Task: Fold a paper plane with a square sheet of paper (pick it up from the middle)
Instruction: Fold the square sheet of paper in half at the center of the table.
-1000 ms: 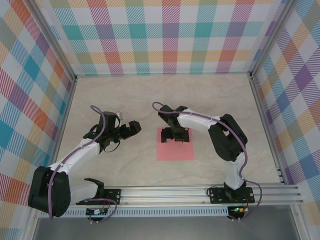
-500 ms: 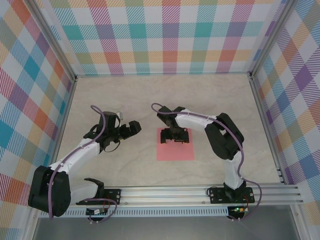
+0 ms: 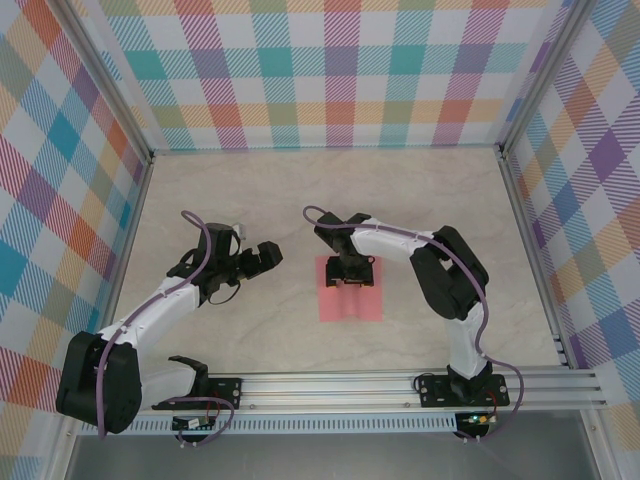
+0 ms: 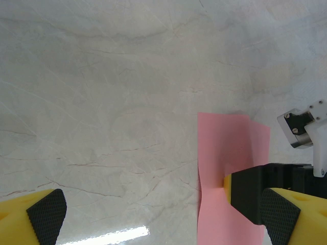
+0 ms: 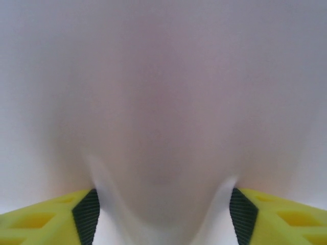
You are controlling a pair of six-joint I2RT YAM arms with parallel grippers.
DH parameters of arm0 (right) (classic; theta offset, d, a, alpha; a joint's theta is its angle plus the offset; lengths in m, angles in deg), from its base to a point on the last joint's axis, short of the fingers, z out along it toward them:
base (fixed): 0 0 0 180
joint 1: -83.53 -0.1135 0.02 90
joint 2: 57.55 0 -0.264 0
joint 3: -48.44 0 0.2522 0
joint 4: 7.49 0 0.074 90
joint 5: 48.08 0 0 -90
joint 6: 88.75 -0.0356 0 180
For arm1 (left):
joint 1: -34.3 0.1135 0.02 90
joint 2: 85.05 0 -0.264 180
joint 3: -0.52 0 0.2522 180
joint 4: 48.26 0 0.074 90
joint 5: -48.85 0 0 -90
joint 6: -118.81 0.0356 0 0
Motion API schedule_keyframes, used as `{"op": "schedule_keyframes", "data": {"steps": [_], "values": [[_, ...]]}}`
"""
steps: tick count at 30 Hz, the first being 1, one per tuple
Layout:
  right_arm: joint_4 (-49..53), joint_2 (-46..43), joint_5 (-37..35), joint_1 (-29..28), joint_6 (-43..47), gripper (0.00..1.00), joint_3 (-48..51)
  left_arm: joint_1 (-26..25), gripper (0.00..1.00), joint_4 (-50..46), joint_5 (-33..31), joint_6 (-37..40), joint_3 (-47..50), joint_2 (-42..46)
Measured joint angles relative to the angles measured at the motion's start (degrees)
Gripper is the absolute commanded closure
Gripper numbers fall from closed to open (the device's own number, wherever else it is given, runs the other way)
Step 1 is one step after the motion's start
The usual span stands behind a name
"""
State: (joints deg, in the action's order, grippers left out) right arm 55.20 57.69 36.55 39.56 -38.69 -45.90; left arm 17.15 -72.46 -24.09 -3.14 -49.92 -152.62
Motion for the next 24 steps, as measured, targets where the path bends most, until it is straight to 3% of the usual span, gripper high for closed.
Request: {"op": "schedule_keyframes", "data": {"steps": [4,12,18,24], "values": [[-0.2,-1.3,0.2,0.0,-0.2,0.57,0.2,0.0,0.00,0.0,0.0,0.0,0.0,0.0],[-0.5,-6.1,1.1,0.0,-0.3,0.71,0.2,0.0,0.00,-0.1,0.0,0.0,0.0,0.0],[-2.3,-9.6,4.4,0.0,-0.4,0.70,0.3,0.0,0.00,-0.2,0.0,0.0,0.0,0.0],[-9.3,-16.3,12.2,1.6,-2.6,0.66,3.2,0.0,0.00,-0.4,0.0,-0.1,-0.5,0.0]]}}
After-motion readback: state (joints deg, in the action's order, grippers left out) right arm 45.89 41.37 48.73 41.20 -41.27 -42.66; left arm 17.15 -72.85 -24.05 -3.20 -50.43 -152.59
